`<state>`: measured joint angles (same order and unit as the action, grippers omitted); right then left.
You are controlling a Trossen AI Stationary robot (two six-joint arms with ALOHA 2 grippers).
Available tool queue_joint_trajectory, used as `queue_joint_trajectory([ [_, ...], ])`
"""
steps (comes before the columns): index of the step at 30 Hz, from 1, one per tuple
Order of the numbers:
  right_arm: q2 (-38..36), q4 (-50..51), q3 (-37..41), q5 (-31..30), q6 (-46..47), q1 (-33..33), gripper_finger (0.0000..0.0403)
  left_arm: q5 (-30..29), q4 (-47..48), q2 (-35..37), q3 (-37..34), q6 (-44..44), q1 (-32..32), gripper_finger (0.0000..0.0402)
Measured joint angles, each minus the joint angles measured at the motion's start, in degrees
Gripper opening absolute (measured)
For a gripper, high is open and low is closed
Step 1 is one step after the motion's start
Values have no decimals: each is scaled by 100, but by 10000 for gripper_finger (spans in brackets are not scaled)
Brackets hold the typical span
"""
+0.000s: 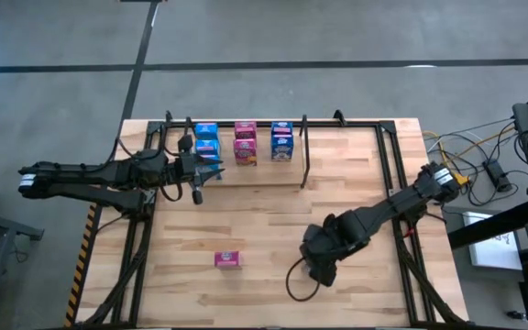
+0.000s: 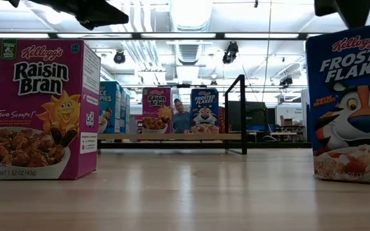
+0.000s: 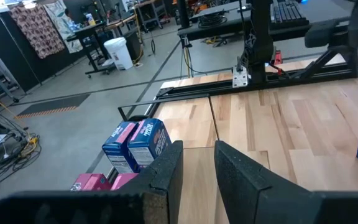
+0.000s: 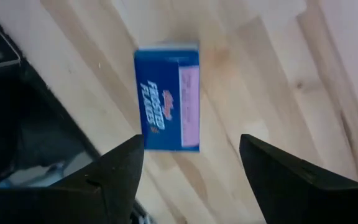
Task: Stack cereal on shelf
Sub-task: Put the blue cereal box on the shelf aligned with the blue cereal box
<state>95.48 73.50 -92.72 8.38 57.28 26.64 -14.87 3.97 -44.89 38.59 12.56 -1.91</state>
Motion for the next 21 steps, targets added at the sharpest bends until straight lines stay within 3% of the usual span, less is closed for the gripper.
queue_joint_trajectory([
  [8,68,-417,36,-707,-108,214,251,-1,0,-2,0,24,2,75],
  [21,417,-447,42,-704,-502,181,248,-1,8,-10,0,44,1,75],
])
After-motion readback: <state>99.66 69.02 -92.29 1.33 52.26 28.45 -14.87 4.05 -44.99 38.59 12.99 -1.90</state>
